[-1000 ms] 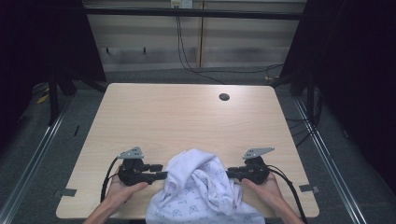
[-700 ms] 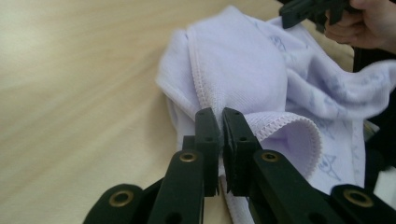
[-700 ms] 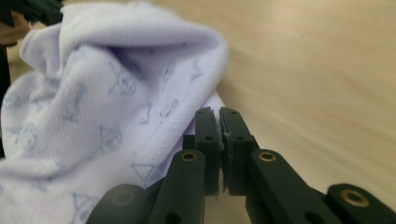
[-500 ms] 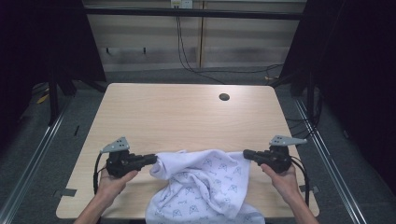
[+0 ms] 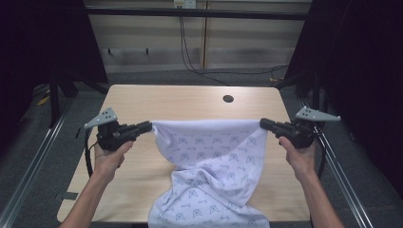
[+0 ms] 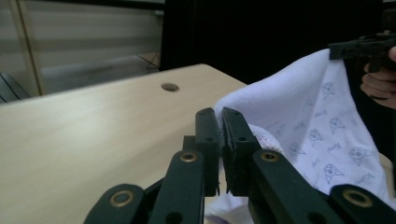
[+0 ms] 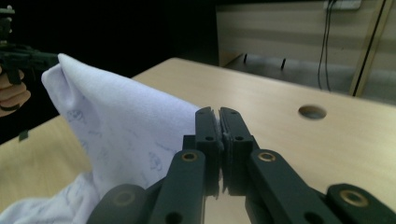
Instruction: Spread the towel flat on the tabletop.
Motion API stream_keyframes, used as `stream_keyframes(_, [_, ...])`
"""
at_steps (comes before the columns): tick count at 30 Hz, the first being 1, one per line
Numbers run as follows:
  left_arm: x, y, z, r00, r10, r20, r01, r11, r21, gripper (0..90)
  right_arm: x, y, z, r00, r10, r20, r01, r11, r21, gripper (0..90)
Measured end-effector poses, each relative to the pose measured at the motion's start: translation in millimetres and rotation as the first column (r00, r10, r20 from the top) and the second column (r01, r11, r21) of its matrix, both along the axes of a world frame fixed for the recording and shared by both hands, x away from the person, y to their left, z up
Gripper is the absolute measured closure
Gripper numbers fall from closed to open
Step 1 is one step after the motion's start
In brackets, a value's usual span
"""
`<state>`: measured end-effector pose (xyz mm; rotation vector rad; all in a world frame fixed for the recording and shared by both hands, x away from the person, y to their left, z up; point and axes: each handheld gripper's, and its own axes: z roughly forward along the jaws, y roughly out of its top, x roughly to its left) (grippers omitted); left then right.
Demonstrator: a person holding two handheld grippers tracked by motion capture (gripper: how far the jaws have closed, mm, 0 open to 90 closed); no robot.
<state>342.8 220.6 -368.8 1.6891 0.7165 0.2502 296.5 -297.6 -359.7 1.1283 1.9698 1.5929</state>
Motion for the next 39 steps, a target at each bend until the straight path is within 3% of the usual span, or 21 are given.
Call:
stream_keyframes(1, [3.2,-0.3,5.3,1.0,0.001,0.006,-0.001,1.0,-0.008,86.3,4.4,-1.9,7.2,0.9998,-0.007,0.017,0.007,1.0,0.004,86.9])
stream_keyframes(4, [14.5,-3.1,30.4,0.9982,0.01,0.059,-0.012,0.9994,0.032,86.3,17.6,-3.7,29.0,0.9982,-0.021,0.057,0.02,1.0,0.013,86.9])
stream_keyframes(6, [21.0,-5.2,45.7,0.9963,0.023,0.083,-0.027,0.9984,0.051,86.3,25.7,-1.2,39.7,0.9968,-0.03,0.074,0.031,0.999,-0.016,86.9])
stream_keyframes(11, [38.4,-5.9,75.5,0.9902,0.059,0.126,-0.064,0.9974,0.033,86.3,51.2,2.6,60.0,0.9948,-0.051,0.088,0.055,0.998,-0.039,86.9])
stream_keyframes(15, [61.1,-7.0,88.3,0.9877,0.096,0.123,-0.098,0.9951,0.013,86.2,72.2,6.2,72.1,0.9927,-0.073,0.096,0.079,0.995,-0.054,87.0])
stream_keyframes(17, [73.1,-9.0,87.0,0.9882,0.113,0.103,-0.118,0.9919,0.047,85.9,83.8,12.1,77.6,0.9912,-0.102,0.085,0.11,0.989,-0.094,86.9])
stream_keyframes(19, [81.3,-7.8,80.8,0.9897,0.124,0.072,-0.129,0.9898,0.062,81.8,93.9,18.1,77.1,0.9897,-0.119,0.08,0.129,0.982,-0.139,84.7])
stream_keyframes(20, [85.5,-4.9,74.9,0.9843,0.167,0.055,-0.171,0.9826,0.073,77.5,97.8,19.0,74.7,0.9878,-0.138,0.072,0.148,0.976,-0.163,78.0])
stream_keyframes(21, [87.7,-1.0,68.9,0.9803,0.194,0.038,-0.196,0.9782,0.068,68.8,103.9,19.6,69.3,0.9791,-0.198,0.048,0.203,0.957,-0.207,67.9])
stream_keyframes(22, [89.3,3.3,62.3,0.9771,0.212,0.015,-0.213,0.9751,0.061,67.1,106.7,17.5,63.7,0.9759,-0.215,0.035,0.218,0.953,-0.212,65.7])
stream_keyframes(25, [86.4,11.7,39.8,0.9764,0.215,-0.018,-0.212,0.9721,0.1,63.6,105.2,10.1,45.4,0.9758,-0.219,0.007,0.216,0.959,-0.183,62.0])
stream_keyframes(29, [73.0,9.2,12.0,0.987,0.152,-0.053,-0.147,0.9854,0.085,64.6,92.5,5.2,22.5,0.9815,-0.189,-0.028,0.182,0.969,-0.165,60.8])
stream_keyframes(32, [55.0,-2.3,-9.0,0.994,0.082,-0.072,-0.075,0.9922,0.1,65.0,74.7,6.6,3.6,0.9871,-0.151,-0.054,0.141,0.977,-0.158,61.3])
stream_keyframes(34, [37.3,-12.8,-28.5,0.9956,0.027,-0.09,-0.014,0.9897,0.143,65.5,58.4,11.0,-9.1,0.9907,-0.106,-0.085,0.092,0.984,-0.156,61.7])
stream_keyframes(37, [15.6,-22.5,-55.5,0.9906,-0.042,-0.13,0.064,0.9833,0.17,68.9,27.6,20.6,-36.5,0.9911,-0.012,-0.132,-0.008,0.988,-0.152,63.0])
stream_keyframes(39, [1.7,-27.4,-76.3,0.98,-0.077,-0.184,0.111,0.9762,0.186,69.9,11.8,26.0,-54.5,0.9823,0.026,-0.186,-0.057,0.985,-0.165,62.8])
